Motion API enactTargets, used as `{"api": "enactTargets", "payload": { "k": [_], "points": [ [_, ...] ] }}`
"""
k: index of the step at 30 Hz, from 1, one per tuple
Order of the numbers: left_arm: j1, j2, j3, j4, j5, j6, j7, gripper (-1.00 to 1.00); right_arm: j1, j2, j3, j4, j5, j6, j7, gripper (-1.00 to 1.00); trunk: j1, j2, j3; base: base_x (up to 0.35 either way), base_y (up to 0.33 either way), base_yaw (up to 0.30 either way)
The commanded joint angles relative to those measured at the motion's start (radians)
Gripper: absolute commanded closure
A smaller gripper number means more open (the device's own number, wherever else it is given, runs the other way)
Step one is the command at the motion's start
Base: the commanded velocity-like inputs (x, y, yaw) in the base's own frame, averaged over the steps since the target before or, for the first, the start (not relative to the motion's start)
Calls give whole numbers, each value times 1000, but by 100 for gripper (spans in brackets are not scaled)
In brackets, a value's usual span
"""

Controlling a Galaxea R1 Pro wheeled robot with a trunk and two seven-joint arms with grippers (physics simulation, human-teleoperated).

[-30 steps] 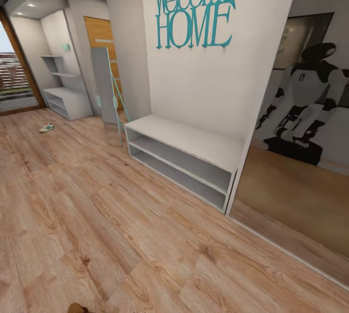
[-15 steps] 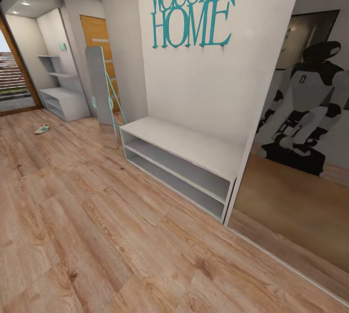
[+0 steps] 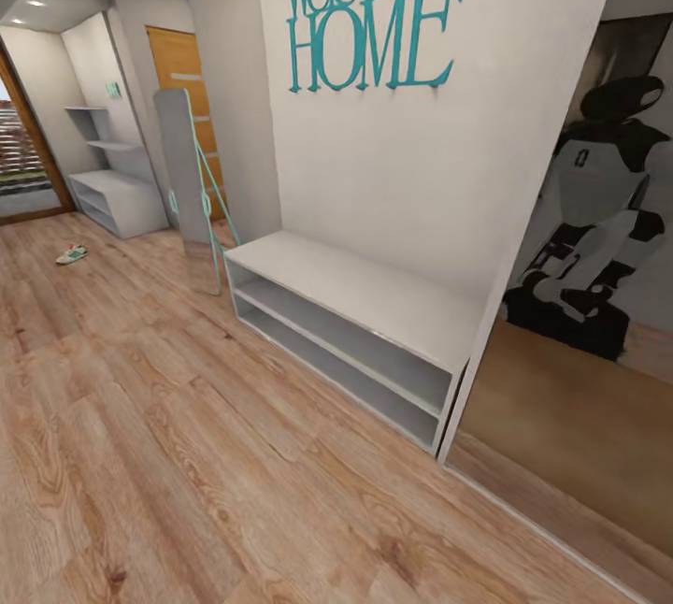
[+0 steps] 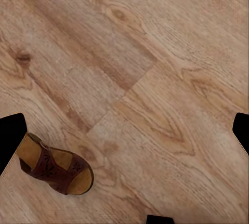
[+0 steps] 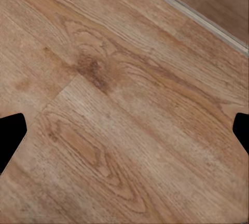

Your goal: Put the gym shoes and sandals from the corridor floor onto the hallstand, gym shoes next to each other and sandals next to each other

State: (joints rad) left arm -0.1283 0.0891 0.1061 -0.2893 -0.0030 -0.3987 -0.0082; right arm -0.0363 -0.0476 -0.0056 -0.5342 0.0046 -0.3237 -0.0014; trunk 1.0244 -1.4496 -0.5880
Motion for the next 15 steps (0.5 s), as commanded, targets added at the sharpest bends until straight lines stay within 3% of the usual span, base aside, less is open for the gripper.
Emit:
{"api": "enactTargets", "payload": {
  "k": [1,15],
  "points": [
    [-1,0,3,1,0,-3,-1,-100,0,0,-1,0,0,-3,0,-100,1,0,-1,337,100,0],
    [-1,-1,2,1,-2,-4,-2,-100,0,0,-1,-3,0,-3,-2,-100,1,0,-1,337,92,0]
  ]
}}
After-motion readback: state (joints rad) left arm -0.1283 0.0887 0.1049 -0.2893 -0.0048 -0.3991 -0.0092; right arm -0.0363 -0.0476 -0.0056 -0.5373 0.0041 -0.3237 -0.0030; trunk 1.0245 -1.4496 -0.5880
